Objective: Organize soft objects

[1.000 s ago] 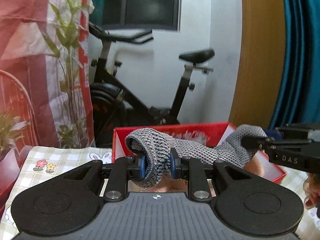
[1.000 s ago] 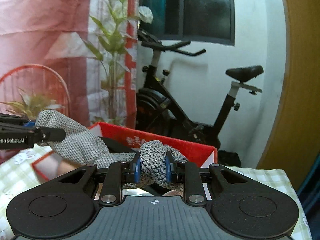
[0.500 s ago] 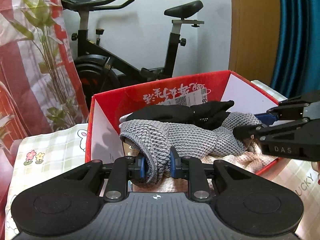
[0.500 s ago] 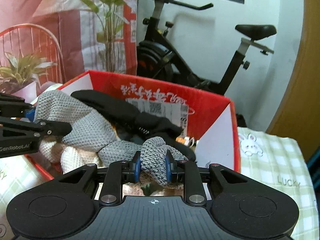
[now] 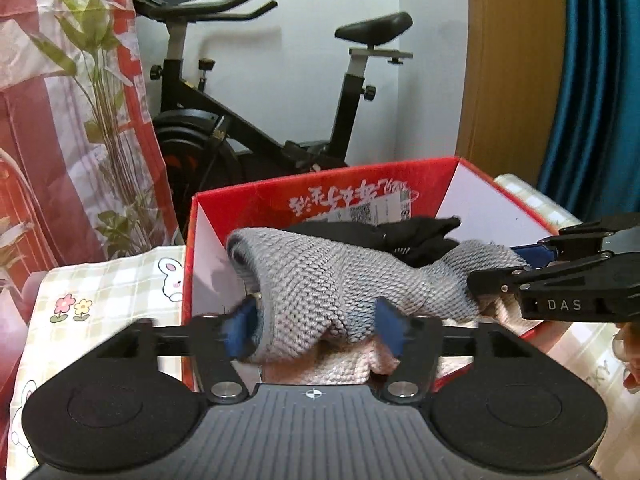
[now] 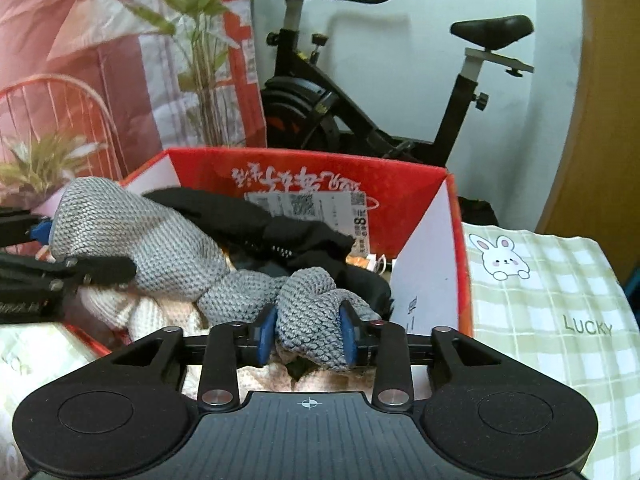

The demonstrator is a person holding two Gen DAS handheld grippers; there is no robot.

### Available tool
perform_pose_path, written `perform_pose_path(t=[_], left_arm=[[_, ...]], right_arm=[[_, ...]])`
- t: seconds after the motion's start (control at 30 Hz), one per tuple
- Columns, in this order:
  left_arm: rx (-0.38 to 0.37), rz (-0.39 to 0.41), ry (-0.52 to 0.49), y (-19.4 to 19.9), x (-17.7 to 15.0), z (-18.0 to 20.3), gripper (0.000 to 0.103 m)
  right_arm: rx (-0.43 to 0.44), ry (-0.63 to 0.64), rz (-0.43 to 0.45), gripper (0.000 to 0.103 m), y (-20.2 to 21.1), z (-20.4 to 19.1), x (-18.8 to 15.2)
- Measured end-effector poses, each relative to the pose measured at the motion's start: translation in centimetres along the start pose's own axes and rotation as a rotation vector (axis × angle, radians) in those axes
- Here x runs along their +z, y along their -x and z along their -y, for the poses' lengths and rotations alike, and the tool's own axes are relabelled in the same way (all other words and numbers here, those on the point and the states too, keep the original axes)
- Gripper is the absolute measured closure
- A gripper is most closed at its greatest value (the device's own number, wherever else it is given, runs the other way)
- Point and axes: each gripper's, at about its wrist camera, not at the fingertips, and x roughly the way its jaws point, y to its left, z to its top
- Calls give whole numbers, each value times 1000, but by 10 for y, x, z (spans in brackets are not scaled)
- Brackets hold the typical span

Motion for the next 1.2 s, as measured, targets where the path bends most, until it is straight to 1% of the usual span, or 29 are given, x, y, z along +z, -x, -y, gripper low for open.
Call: perform_pose_path(t=[0.03,0.07,0.1,0.13,0.17,0.23,0.27,0.33,0.37,0.4,0.43,0.5,0.6,0.7,0.77,0.83,0.9,1.0,1.1,1.2], left_arm=[[0,11,1,4,1,1,19],[2,23,1,9,1,3,8],[10,39,-2,14,2,4,1],[21,55,-6,19,4,6,0],[34,72,-9,24,5,8,0],[53,90,-12,33,9,10,0],[58,95,-8,38,12,11,0],[53,110,7,49,16,11,0],[49,122,15,56,17,10,0],[45,135,23,64,19,10,0],[42,148,32,70,20,9,0],[39,171,61,84,22,8,0],[45,191,106,107,26,7,0],[64,215,101,130,30,9,0],[68,242,86,149,32,11,0],[57,255,83,167,35,11,0],[43,291,83,188,36,11,0],[37,345,96,215,37,12,0],[69,377,117,237,38,14,0],[125,382,114,251,38,20,0]], right_arm=[[0,-9,7,68,3,1,1],[-1,-15,12,65,7,2,3],[-1,-19,16,58,10,3,4],[-4,-21,21,49,14,3,6],[-9,-20,29,45,18,3,8],[-15,-15,52,33,29,2,12],[-17,-14,63,30,36,1,14],[-20,-16,88,14,49,-1,20],[-21,-14,100,10,55,-2,22],[-26,-6,112,4,63,-4,25],[-36,5,124,1,69,-6,27],[-59,22,154,1,84,-10,31],[-44,0,190,0,109,-12,36],[-23,-42,226,0,136,-16,40],[-33,-55,250,0,156,-21,43],[-31,-65,280,0,177,-25,46],[-26,-70,306,0,197,-29,47],[-60,-38,332,0,226,-38,49],[-98,33,365,0,251,-52,48],[-100,35,397,0,271,-59,44]])
